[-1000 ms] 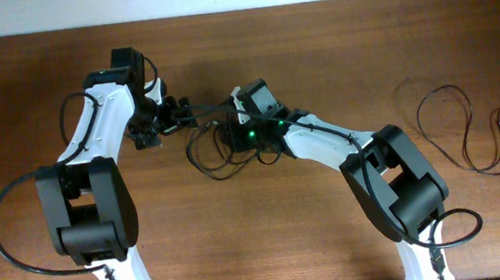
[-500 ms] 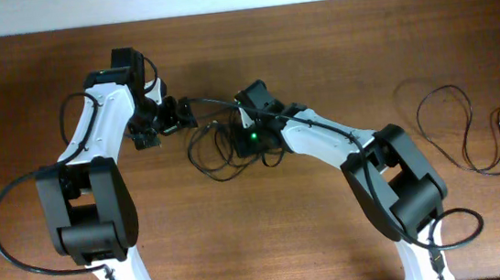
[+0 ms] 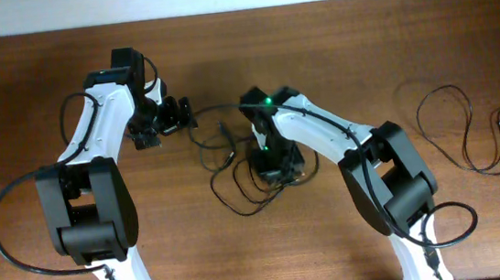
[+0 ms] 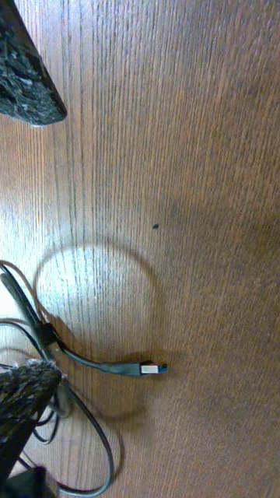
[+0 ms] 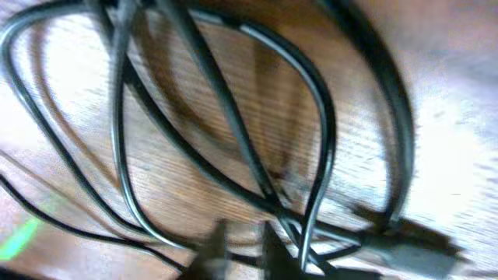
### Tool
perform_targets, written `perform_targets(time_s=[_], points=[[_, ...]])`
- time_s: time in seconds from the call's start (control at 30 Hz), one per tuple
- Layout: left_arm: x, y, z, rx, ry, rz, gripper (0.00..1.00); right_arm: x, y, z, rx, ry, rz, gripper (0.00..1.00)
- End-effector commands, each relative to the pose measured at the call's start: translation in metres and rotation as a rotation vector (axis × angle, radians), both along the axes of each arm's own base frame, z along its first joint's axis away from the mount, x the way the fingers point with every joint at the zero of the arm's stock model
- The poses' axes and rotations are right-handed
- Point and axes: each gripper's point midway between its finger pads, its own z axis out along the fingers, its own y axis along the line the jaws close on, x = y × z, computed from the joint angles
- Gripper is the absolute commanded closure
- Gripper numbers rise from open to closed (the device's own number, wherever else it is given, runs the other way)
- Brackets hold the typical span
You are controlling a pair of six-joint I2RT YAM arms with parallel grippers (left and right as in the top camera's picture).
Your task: Untangle cables
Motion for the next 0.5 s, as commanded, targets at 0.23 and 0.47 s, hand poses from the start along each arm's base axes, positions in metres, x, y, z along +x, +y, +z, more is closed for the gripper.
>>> perform_targets(time_s=[0.23, 0.47], points=[[0.003, 0.003, 0.002, 0.008, -0.01, -0.006, 0.01, 0.015, 0.022, 0.011, 0.079, -0.049, 0.017, 0.69], [0.003, 0.003, 0.002, 0.008, -0.01, -0.006, 0.01, 0.044, 0.045, 0.013, 0.172, -0.164, -0.009, 0.69]])
